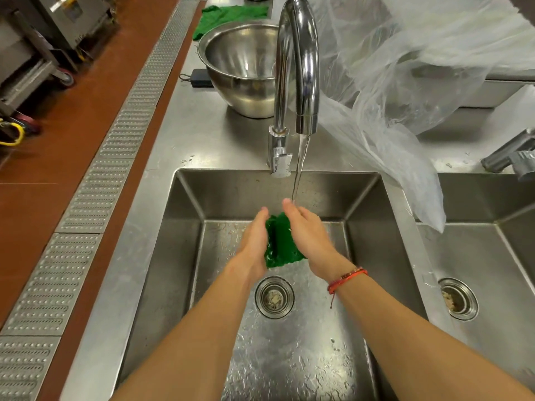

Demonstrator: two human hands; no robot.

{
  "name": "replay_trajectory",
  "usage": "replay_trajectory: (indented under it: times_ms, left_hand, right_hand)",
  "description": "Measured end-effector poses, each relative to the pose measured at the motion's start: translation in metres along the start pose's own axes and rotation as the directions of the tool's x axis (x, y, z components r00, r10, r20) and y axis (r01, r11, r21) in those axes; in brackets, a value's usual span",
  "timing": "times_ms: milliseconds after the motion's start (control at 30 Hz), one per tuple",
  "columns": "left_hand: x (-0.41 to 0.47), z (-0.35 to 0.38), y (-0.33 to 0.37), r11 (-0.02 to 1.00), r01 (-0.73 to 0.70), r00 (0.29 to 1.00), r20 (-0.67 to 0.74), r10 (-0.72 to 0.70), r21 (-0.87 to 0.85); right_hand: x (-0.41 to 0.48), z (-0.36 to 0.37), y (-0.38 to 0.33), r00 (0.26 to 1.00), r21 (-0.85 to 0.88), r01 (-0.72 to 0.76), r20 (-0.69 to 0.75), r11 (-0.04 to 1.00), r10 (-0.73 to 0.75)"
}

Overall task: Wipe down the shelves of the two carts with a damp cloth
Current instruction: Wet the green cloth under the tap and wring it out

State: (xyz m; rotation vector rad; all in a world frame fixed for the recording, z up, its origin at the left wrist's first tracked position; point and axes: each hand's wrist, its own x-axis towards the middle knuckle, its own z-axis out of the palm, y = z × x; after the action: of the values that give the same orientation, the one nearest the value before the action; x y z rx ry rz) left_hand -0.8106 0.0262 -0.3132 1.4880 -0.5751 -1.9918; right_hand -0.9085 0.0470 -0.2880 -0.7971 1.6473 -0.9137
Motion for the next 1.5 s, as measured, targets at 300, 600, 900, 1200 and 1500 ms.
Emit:
replay_trajectory:
  times_ms: [300, 600, 900, 1200, 1500]
  left_hand:
    - [-0.009, 0.036, -0.002, 0.965, -0.076, 0.997, 0.001, 0.079, -0.250]
    - [-0.006, 0.007, 0.003, 0.981, -0.144, 0.959, -0.226, 0.171, 0.131]
    - [-0.014, 0.000, -0.007, 0.988, -0.082, 0.991, -0.090, 0.094, 0.130]
    - [-0.007, 0.000, -0.008, 0.998, -0.066, 0.995, -0.079, 0.066, -0.005]
    - [0.003, -0.003, -0.009, 0.998, -0.048, 0.984, -0.174, 0.041, -0.033]
  right_hand:
    - [-0.004, 0.008, 0.004, 0.899, -0.500, 0.326, -0.098, 0.802, -0.427]
    - [0.023, -0.020, 0.013, 0.984, -0.329, 0.019, -0.161, 0.944, -0.076]
    - [0.012, -0.009, 0.027, 0.998, -0.004, -0.036, -0.045, 0.999, 0.036]
    - [0.012, -0.025, 0.026, 0.987, -0.159, -0.032, -0.162, 0.987, 0.006]
    - [0.009, -0.012, 0.026, 0.992, -0.048, -0.123, -0.035, 0.991, 0.121]
